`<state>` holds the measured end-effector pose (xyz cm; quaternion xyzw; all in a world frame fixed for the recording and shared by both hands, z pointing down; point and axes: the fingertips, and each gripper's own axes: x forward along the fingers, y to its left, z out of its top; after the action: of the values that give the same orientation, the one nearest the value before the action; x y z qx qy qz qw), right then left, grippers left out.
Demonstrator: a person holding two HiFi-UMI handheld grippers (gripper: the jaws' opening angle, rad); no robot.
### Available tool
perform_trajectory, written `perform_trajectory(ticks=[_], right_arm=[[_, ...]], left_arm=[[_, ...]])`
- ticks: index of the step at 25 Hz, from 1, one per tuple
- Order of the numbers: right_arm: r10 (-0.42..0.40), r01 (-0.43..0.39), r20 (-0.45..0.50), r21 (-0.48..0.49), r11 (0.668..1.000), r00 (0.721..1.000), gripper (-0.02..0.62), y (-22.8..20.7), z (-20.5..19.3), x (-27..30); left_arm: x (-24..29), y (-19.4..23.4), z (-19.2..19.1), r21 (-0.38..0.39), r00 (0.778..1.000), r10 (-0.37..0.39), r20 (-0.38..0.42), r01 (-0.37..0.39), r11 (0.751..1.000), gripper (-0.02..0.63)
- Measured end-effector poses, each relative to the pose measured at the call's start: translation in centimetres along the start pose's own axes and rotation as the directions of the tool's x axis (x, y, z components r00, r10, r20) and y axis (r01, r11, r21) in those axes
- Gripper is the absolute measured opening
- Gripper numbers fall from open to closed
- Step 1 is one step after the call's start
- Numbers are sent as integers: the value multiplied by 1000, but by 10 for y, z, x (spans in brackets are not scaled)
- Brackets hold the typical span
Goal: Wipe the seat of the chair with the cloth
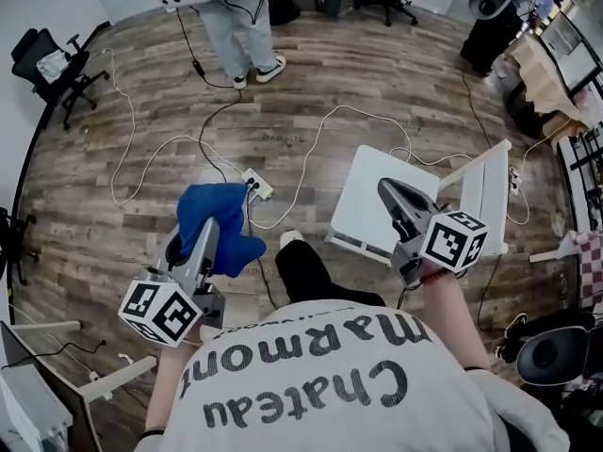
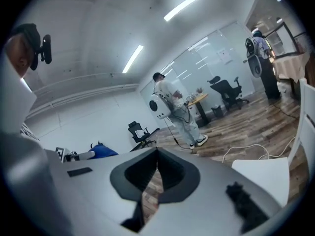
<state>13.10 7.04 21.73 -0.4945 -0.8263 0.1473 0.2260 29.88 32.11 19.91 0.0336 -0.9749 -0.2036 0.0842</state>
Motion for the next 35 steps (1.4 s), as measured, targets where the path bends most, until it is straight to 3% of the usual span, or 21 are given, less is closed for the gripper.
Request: perform_trajectory(ticks=[4,12,16,19,26,28,32,34,35], right_arm=[[62,-62,-8,-9,998,998,15,-12,15,58],[60,-61,-35,-43,997,998,15,-73,68,167],[12,-13,-18,-40,999,1000,15,-117,105,195],[-42,42,-14,-26,999,999,15,-152,124,207],[-175,175,-4,-1,985,985,15,-200,137,201],[-245,245,15,9,970,969,15,-209,135,184],[-366,364,41,53,930,930,15,-243,131,132],[-420,414,61,94,906,906,15,-257,131,103],[-464,453,75,127,882,883,15,-261,127,86]], left_arm=[[21,30,11,2,999,40,7,-40,999,117],[123,95,53,-75,998,63,0,-62,995,117],[187,114,84,-24,999,45,-16,-45,999,118],[230,126,95,-40,1000,22,-17,-23,999,118],[319,134,90,-48,993,-86,-77,82,995,117],[349,124,85,-37,978,-172,-114,169,985,117],[409,69,74,-16,928,-319,-194,322,947,117],[433,34,71,12,887,-395,-238,409,912,117],[446,17,69,20,853,-446,-272,468,884,117]])
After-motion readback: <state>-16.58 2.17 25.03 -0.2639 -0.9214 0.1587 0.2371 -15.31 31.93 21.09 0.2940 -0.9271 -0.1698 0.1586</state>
